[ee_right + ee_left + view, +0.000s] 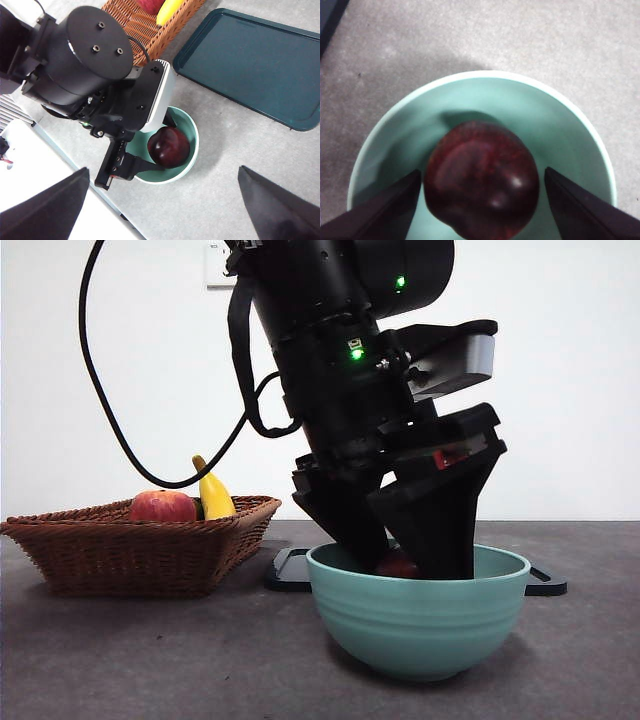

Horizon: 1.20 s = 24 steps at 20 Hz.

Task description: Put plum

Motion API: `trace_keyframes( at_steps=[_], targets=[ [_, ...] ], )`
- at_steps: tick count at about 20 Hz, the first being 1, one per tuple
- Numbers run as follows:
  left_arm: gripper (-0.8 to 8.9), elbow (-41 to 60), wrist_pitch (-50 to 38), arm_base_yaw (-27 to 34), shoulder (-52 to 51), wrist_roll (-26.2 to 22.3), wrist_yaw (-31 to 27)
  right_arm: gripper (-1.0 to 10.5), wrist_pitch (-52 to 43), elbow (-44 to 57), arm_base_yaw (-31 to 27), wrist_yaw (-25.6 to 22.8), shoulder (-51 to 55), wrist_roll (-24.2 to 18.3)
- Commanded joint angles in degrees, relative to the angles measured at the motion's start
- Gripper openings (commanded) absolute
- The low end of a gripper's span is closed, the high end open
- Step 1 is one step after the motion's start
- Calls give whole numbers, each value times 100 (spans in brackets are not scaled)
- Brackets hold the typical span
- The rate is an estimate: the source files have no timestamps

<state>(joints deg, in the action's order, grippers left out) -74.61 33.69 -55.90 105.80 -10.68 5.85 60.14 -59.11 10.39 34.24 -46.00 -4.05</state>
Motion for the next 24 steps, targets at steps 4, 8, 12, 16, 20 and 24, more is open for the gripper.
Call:
trace_keyframes(
  at_steps=[4, 8, 12, 16, 20, 24],
  targets=[
    [406, -490, 256, -31, -168, -17, -11, 475, -52, -107, 13, -17, -35, 59],
    [406, -754, 308, 149, -730, 138, -13, 475, -52, -107, 15, -17, -35, 59],
    [406, -758, 319, 649, -1644, 457, -9, 475, -50, -107, 13, -17, -35, 59],
    [404, -758, 494, 1355, -2684, 581, -4, 475, -52, -107, 13, -17, -35, 59],
    [404, -710, 1021, 2076, -3515, 577, 52, 475, -55, -107, 13, -20, -35, 57],
    [403, -407, 1480, 2739, -4190, 579, 885, 475, -57, -107, 15, -20, -37, 55]
  ],
)
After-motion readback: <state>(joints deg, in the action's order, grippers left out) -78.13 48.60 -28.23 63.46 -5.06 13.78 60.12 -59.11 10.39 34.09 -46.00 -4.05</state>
